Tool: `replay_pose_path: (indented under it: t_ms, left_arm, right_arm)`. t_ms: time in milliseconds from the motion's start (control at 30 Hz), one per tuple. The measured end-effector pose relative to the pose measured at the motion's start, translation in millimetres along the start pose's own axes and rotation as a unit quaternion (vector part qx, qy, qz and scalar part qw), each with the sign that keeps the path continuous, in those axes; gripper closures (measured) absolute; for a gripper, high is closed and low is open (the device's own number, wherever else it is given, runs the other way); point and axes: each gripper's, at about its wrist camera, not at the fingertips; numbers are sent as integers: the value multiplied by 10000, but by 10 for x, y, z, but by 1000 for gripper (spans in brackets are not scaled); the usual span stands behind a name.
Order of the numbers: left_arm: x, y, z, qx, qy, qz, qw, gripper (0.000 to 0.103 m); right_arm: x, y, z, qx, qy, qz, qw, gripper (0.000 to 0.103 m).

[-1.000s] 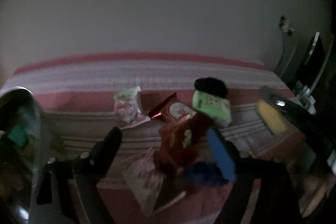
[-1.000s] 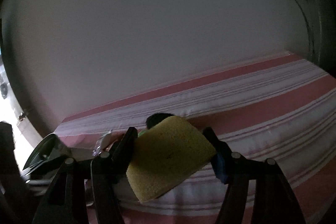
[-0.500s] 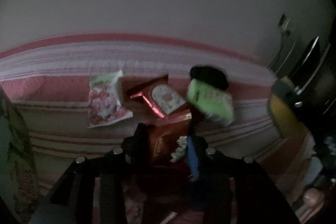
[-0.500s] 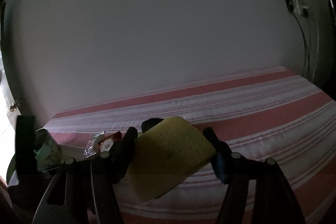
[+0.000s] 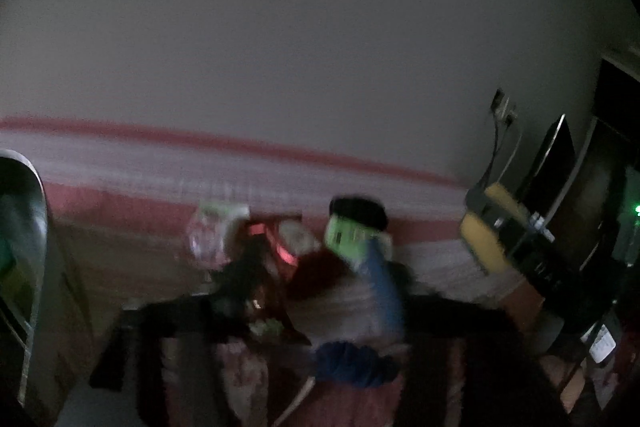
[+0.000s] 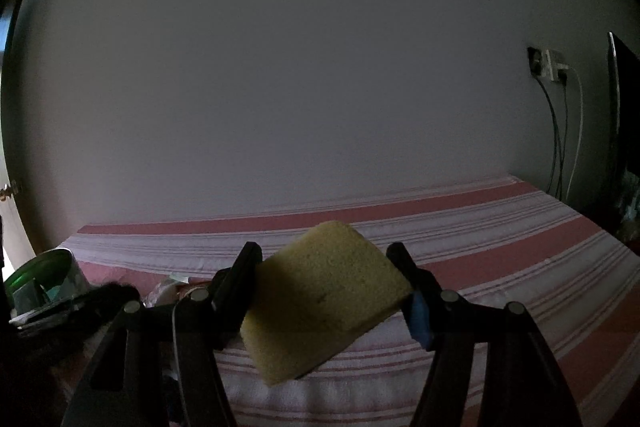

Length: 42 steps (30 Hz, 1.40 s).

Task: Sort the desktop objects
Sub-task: 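Lift the yellow sponge with the right tool while the left tool reaches toward the snack packets, then close the left tool on the red-gold chip packet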

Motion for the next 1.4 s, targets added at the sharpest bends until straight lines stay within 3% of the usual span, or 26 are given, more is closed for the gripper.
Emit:
replay_pose_path:
  t_ms: [100,233,367,467,500,533,567,667,867,1000,1200,1400]
  left_arm:
    - [-40,132,-13,-334,-146,81,9993,35]
    - [-162,263,-78,-731,-478,164,9960,23]
    - [-244,372,-210,-1150,-727,308,9902,23]
    - [-180,439,-190,-1295,-507,662,9881,26]
    - [-144,469,-184,-1374,-398,743,9869,29]
    - [-119,480,-180,-1408,-312,842,9860,42]
    - [-100,491,-179,-1429,-260,799,9862,67]
    - [-130,449,-189,-1430,-286,704,9868,73]
    - [-244,340,-213,-1215,-583,366,9902,73]
    - [-188,0,-153,-290,-585,39,9979,73]
    - [-4,-262,-82,625,-107,156,9979,73]
    - [84,-383,-58,799,80,363,9961,73]
  right_arm:
    - [19,1,-9,-9,46,-20,10000,36]
    - [56,19,-34,-92,167,-24,9998,36]
    - [69,24,-36,-157,260,42,9995,36]
    - [74,28,-33,-149,241,68,9996,36]
    - [76,27,-26,-147,235,85,9996,36]
    - [74,21,-25,-140,229,95,9996,36]
    - [75,19,-26,-131,225,98,9996,36]
    - [71,19,-39,-125,236,122,9996,36]
    - [66,11,1,-83,236,113,9996,36]
    - [64,-39,21,133,243,52,9996,36]
    - [47,-77,21,373,160,5,9992,36]
    - [60,-64,-20,373,86,4,9993,36]
Point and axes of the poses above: each gripper's, at about its wrist camera, not at the fingertips, and y roughly the way its jaws point, x to its right, z to its top, and after that the axes turned 11 degrees about y, right-handed
